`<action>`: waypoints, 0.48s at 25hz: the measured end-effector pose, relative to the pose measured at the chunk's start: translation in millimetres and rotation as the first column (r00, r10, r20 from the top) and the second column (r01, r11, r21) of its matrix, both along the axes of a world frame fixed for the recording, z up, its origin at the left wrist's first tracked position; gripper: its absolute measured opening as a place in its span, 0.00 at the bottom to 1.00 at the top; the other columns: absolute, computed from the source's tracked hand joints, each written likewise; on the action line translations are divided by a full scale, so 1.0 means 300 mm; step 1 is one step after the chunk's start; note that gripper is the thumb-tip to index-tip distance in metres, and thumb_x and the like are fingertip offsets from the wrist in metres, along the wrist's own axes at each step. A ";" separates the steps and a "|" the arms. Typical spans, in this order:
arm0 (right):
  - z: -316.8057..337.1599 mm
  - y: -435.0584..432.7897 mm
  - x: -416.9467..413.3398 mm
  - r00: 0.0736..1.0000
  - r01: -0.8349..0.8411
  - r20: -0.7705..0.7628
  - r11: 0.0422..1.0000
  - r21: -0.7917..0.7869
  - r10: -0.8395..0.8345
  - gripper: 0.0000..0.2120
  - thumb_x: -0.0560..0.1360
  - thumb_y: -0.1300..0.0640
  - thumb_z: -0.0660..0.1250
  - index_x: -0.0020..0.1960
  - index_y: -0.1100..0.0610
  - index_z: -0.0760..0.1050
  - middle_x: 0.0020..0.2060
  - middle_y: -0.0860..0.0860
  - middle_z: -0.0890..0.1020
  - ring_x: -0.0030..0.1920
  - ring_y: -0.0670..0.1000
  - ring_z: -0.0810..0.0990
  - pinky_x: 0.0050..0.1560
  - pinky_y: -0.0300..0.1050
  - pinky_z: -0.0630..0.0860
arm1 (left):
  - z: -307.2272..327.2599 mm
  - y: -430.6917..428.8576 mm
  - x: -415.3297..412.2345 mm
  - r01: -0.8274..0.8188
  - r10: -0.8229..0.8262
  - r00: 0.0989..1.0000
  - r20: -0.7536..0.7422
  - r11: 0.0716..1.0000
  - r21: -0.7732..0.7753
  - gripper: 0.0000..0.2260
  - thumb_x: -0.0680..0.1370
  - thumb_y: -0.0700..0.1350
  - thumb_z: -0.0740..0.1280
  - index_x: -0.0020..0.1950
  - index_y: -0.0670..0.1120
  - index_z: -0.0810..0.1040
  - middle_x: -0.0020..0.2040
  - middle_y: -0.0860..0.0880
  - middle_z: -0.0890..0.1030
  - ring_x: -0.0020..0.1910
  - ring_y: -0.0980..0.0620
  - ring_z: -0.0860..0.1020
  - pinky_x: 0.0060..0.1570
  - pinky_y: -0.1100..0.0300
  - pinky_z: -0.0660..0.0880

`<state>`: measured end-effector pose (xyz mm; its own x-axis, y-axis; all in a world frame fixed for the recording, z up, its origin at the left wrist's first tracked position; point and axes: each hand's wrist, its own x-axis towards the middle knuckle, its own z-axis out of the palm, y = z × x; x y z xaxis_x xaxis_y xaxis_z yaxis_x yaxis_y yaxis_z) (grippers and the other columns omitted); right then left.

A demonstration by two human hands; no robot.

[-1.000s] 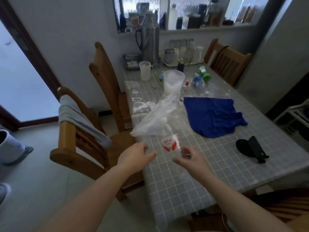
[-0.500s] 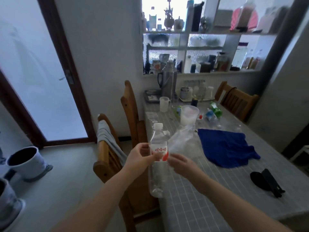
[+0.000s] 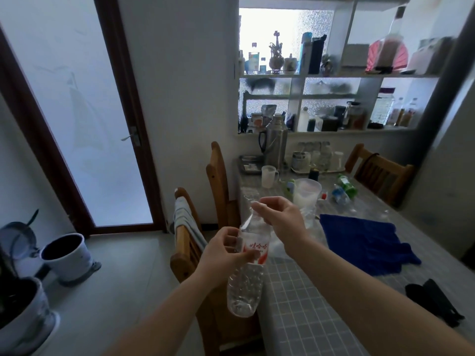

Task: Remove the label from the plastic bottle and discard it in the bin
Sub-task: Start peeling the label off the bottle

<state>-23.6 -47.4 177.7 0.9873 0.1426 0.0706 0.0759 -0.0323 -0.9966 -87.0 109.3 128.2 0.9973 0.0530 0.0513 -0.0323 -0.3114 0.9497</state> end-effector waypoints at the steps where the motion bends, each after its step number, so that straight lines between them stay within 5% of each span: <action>1: 0.001 0.005 0.001 1.000 -0.001 -0.020 1.000 0.031 0.002 0.16 0.67 0.52 0.76 0.52 0.56 0.79 0.46 0.53 0.83 0.46 0.48 0.81 0.40 0.37 0.76 | -0.003 0.006 -0.002 -0.004 0.004 1.000 0.007 1.000 0.013 0.23 0.62 0.57 0.79 0.50 0.63 0.70 0.49 0.58 0.79 0.46 0.59 0.80 0.38 0.68 0.75; 7: 0.005 0.005 0.007 0.998 -0.044 -0.038 0.994 0.101 0.048 0.13 0.67 0.56 0.76 0.50 0.57 0.82 0.46 0.54 0.85 0.44 0.47 0.83 0.36 0.33 0.78 | 0.015 0.047 0.013 0.044 -0.045 0.997 -0.057 0.999 -0.025 0.22 0.63 0.53 0.80 0.49 0.61 0.72 0.50 0.56 0.80 0.47 0.56 0.81 0.36 0.67 0.78; 12: 0.001 -0.037 0.010 0.974 -0.194 -0.072 0.959 0.206 0.213 0.17 0.63 0.52 0.75 0.50 0.56 0.82 0.49 0.56 0.85 0.48 0.50 0.84 0.45 0.37 0.81 | 0.031 0.084 0.016 0.148 -0.185 0.959 -0.213 0.973 -0.177 0.29 0.56 0.56 0.81 0.54 0.56 0.75 0.53 0.50 0.82 0.48 0.52 0.84 0.44 0.59 0.82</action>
<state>-20.6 -58.4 178.1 0.9422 0.3339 0.0271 -0.0324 0.1714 -0.9847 -82.3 134.5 137.5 0.9769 -0.1258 -0.1727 0.1509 -0.1660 0.9745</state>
